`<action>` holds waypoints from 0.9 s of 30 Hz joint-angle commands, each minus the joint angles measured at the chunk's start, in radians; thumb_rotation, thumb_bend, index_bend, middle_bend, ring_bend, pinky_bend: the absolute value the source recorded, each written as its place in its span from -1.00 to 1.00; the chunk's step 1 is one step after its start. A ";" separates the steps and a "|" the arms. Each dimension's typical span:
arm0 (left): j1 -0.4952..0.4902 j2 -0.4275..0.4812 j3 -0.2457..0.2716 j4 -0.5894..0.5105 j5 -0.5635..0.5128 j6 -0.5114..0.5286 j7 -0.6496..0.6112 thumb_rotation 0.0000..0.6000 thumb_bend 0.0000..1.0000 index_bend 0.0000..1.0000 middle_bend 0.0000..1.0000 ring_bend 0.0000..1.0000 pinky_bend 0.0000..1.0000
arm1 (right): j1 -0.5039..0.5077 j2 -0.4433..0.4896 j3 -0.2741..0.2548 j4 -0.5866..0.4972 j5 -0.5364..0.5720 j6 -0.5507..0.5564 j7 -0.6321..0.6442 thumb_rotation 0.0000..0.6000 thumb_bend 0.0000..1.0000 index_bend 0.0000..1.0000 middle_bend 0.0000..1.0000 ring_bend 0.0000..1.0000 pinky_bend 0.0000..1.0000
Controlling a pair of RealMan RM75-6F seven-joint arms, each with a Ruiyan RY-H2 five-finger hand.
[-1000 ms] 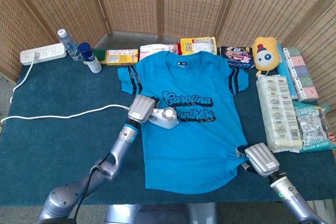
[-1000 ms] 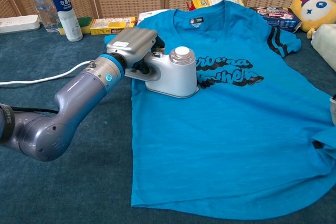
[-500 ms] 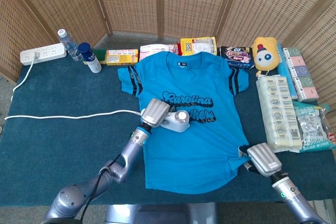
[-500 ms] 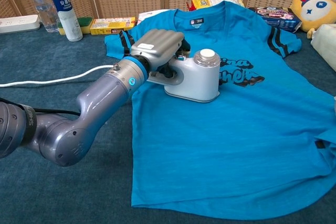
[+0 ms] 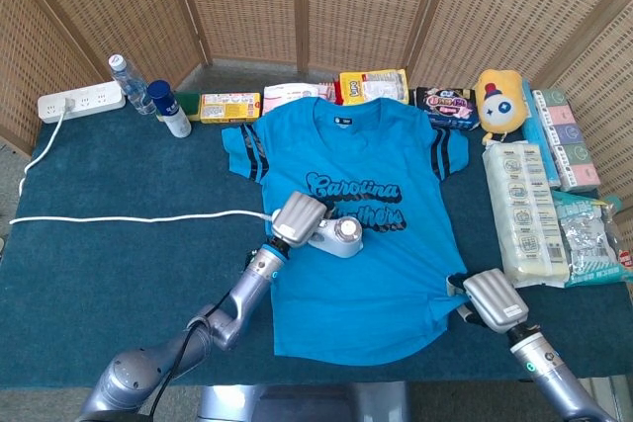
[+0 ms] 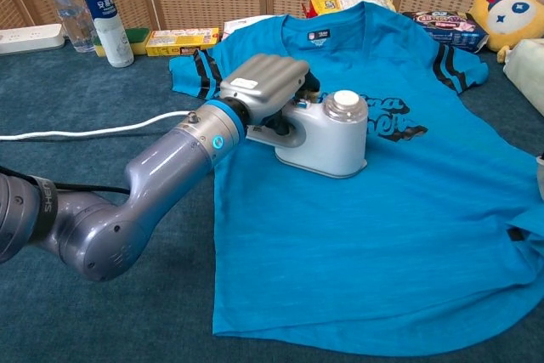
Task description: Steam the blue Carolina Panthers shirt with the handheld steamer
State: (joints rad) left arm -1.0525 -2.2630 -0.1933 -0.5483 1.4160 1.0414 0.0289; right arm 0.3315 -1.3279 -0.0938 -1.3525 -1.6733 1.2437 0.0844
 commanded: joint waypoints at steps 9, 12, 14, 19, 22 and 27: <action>0.055 0.057 0.053 -0.123 0.066 0.068 -0.030 1.00 -0.23 0.37 0.54 0.36 0.48 | 0.001 0.002 0.002 -0.016 -0.001 -0.002 -0.015 1.00 0.15 0.26 0.15 0.22 0.45; 0.074 0.070 0.072 -0.152 0.080 0.076 -0.030 1.00 -0.23 0.37 0.54 0.36 0.48 | 0.000 0.002 0.001 -0.020 -0.001 -0.001 -0.018 1.00 0.15 0.26 0.15 0.22 0.45; 0.085 0.079 0.083 -0.171 0.090 0.083 -0.031 1.00 -0.23 0.37 0.54 0.36 0.48 | 0.000 0.003 0.001 -0.021 -0.001 -0.001 -0.019 1.00 0.15 0.26 0.15 0.22 0.45; 0.117 0.112 0.125 -0.230 0.127 0.108 -0.029 1.00 -0.23 0.37 0.54 0.36 0.48 | 0.000 0.002 0.002 -0.024 -0.003 -0.001 -0.020 1.00 0.15 0.26 0.15 0.22 0.45; 0.136 0.139 0.146 -0.276 0.149 0.125 -0.027 1.00 -0.23 0.37 0.54 0.36 0.48 | 0.001 0.000 0.002 -0.024 -0.004 -0.001 -0.021 1.00 0.15 0.26 0.15 0.22 0.45; 0.162 0.188 0.170 -0.351 0.175 0.146 -0.023 1.00 -0.23 0.37 0.54 0.36 0.48 | 0.003 -0.002 0.002 -0.027 -0.005 -0.003 -0.025 1.00 0.15 0.26 0.15 0.22 0.45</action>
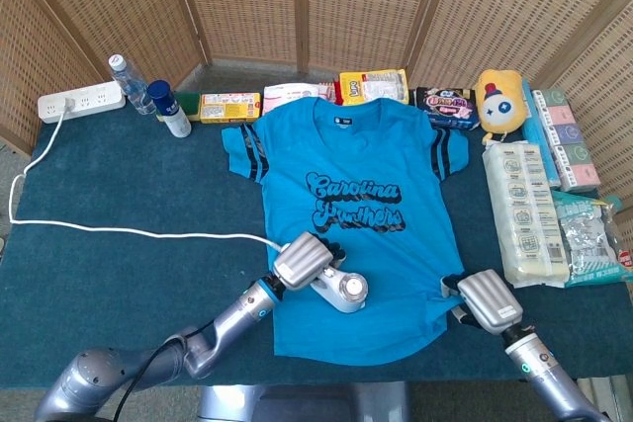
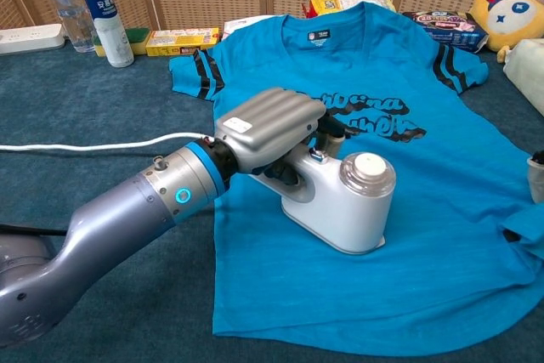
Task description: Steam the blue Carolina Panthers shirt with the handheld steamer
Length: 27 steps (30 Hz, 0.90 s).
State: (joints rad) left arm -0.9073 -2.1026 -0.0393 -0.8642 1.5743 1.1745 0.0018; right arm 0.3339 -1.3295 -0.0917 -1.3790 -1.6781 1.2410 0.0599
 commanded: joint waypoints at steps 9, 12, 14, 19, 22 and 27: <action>0.054 0.101 0.061 -0.123 0.053 0.012 0.034 1.00 -0.23 0.37 0.54 0.36 0.48 | 0.004 -0.004 0.002 -0.003 0.002 -0.005 -0.005 1.00 0.15 0.26 0.15 0.23 0.45; 0.059 0.104 0.052 -0.114 0.046 0.000 0.038 1.00 -0.23 0.37 0.54 0.36 0.48 | 0.005 -0.006 0.002 0.000 0.002 -0.009 -0.003 1.00 0.15 0.26 0.15 0.23 0.45; 0.059 0.100 0.040 -0.102 0.040 -0.007 0.038 1.00 -0.23 0.37 0.54 0.36 0.48 | 0.005 -0.008 0.003 0.003 0.004 -0.010 -0.001 1.00 0.15 0.26 0.15 0.23 0.45; 0.048 0.076 0.005 -0.040 0.020 -0.033 0.039 1.00 -0.23 0.37 0.54 0.36 0.47 | 0.006 -0.008 0.003 0.009 0.006 -0.011 0.005 1.00 0.15 0.26 0.15 0.23 0.45; 0.039 0.057 -0.014 0.009 0.010 -0.047 0.040 1.00 -0.23 0.37 0.54 0.36 0.47 | 0.005 -0.007 0.003 0.012 0.008 -0.012 0.007 1.00 0.15 0.26 0.15 0.23 0.45; 0.021 0.027 -0.051 0.091 -0.011 -0.065 0.032 1.00 -0.23 0.37 0.54 0.36 0.46 | 0.005 -0.007 0.003 0.015 0.010 -0.013 0.009 1.00 0.15 0.26 0.15 0.23 0.45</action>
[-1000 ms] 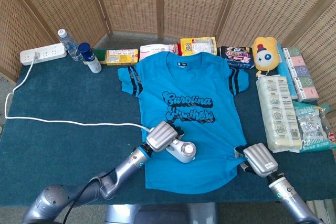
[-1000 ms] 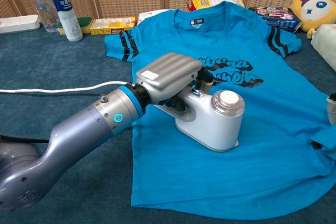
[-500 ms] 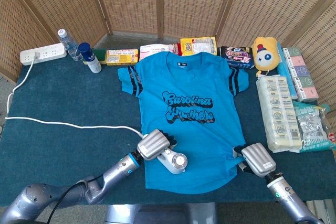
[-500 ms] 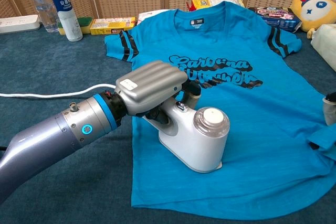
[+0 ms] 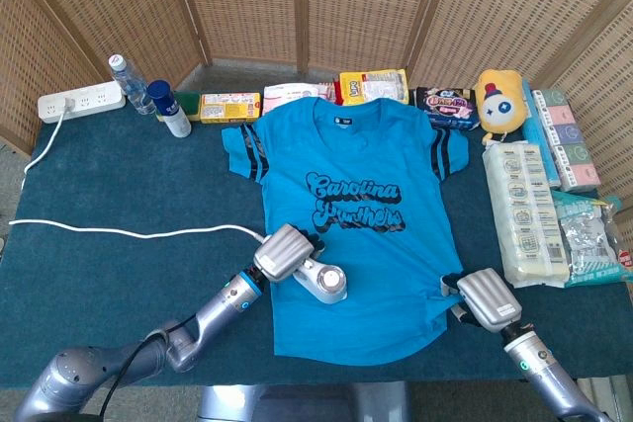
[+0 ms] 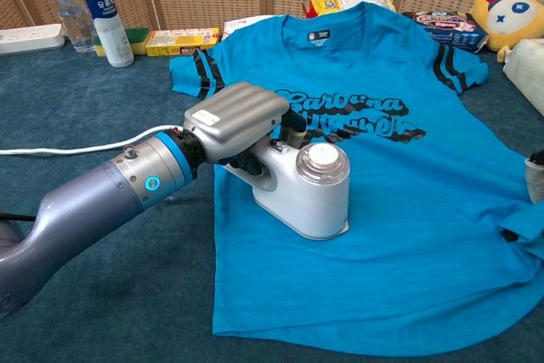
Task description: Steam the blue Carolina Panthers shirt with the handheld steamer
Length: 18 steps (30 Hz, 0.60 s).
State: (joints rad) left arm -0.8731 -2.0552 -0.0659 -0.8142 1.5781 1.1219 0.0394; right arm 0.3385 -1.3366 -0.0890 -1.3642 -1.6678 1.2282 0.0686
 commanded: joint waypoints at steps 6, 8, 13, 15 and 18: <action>-0.033 -0.036 -0.058 0.116 -0.034 -0.020 -0.010 1.00 -0.23 0.37 0.54 0.36 0.45 | 0.001 0.000 0.001 -0.001 0.001 -0.001 -0.002 1.00 0.15 0.26 0.15 0.23 0.46; -0.037 -0.039 -0.067 0.134 -0.042 -0.025 -0.011 1.00 -0.23 0.37 0.54 0.36 0.45 | 0.000 0.000 0.001 0.000 0.002 -0.001 -0.002 1.00 0.15 0.26 0.15 0.23 0.46; -0.043 -0.050 -0.087 0.183 -0.064 -0.036 -0.013 1.00 -0.23 0.37 0.54 0.36 0.45 | 0.001 0.001 0.002 -0.001 0.003 -0.002 -0.003 1.00 0.15 0.26 0.15 0.23 0.46; -0.044 -0.054 -0.094 0.202 -0.072 -0.040 -0.013 1.00 -0.23 0.37 0.54 0.36 0.45 | 0.001 0.001 0.002 -0.002 0.004 -0.002 -0.003 1.00 0.15 0.26 0.15 0.23 0.46; -0.046 -0.058 -0.101 0.228 -0.083 -0.045 -0.014 1.00 -0.23 0.37 0.54 0.36 0.45 | 0.001 0.003 0.002 -0.003 0.004 -0.003 -0.004 1.00 0.15 0.26 0.15 0.23 0.46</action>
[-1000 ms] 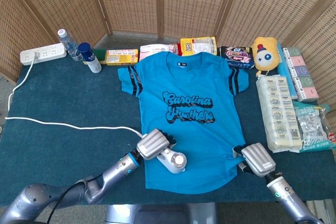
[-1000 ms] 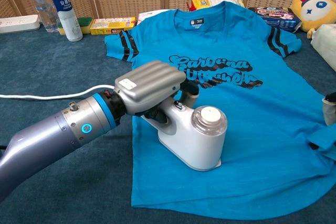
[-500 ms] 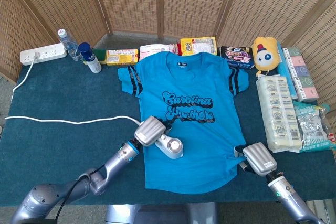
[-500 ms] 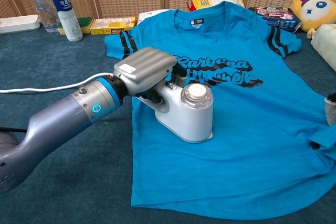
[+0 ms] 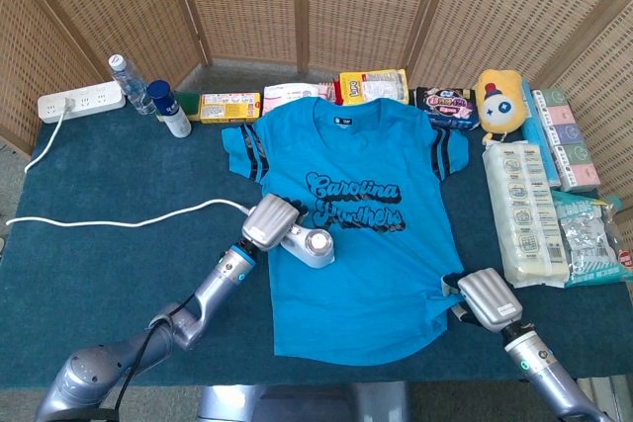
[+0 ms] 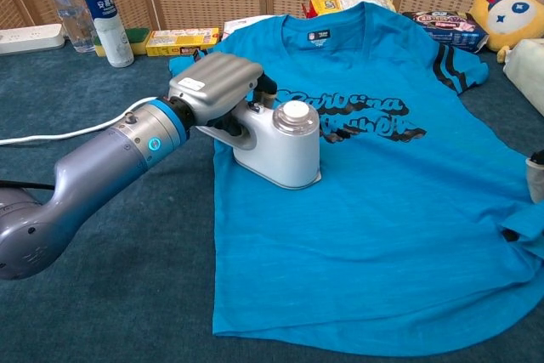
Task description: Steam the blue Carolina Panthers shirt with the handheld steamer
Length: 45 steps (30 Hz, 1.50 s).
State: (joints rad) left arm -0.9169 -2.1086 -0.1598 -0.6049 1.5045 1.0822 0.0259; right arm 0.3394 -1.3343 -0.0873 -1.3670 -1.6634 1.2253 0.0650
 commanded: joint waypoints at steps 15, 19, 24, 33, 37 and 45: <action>-0.015 -0.034 0.002 0.020 -0.007 0.002 -0.034 1.00 -0.23 0.37 0.54 0.36 0.44 | 0.000 -0.002 0.001 0.001 0.004 -0.003 -0.002 1.00 0.15 0.26 0.15 0.23 0.46; -0.024 -0.044 0.019 -0.010 0.012 0.006 -0.041 1.00 -0.24 0.37 0.54 0.36 0.44 | -0.004 0.003 0.000 0.000 0.006 0.000 -0.001 1.00 0.15 0.26 0.15 0.24 0.46; -0.032 -0.058 0.033 -0.033 0.028 0.004 -0.037 1.00 -0.24 0.37 0.54 0.36 0.44 | -0.006 0.004 -0.001 0.002 0.008 0.002 0.003 1.00 0.15 0.26 0.15 0.23 0.46; -0.037 -0.068 0.055 -0.120 0.066 0.036 -0.058 1.00 -0.24 0.37 0.54 0.36 0.44 | -0.008 0.004 -0.001 0.010 0.007 0.004 0.011 1.00 0.15 0.27 0.15 0.24 0.46; -0.022 -0.041 0.062 -0.160 0.073 0.052 -0.060 1.00 -0.24 0.37 0.54 0.36 0.44 | -0.006 0.003 0.000 0.010 0.005 0.003 0.011 1.00 0.15 0.26 0.15 0.24 0.46; 0.037 0.045 0.061 -0.214 0.050 0.081 -0.053 1.00 -0.24 0.37 0.54 0.36 0.44 | 0.000 -0.004 0.001 0.005 -0.001 0.000 0.007 1.00 0.15 0.26 0.15 0.24 0.46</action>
State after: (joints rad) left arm -0.8962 -2.0836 -0.0976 -0.8091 1.5645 1.1555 -0.0301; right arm 0.3383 -1.3376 -0.0862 -1.3617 -1.6642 1.2263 0.0726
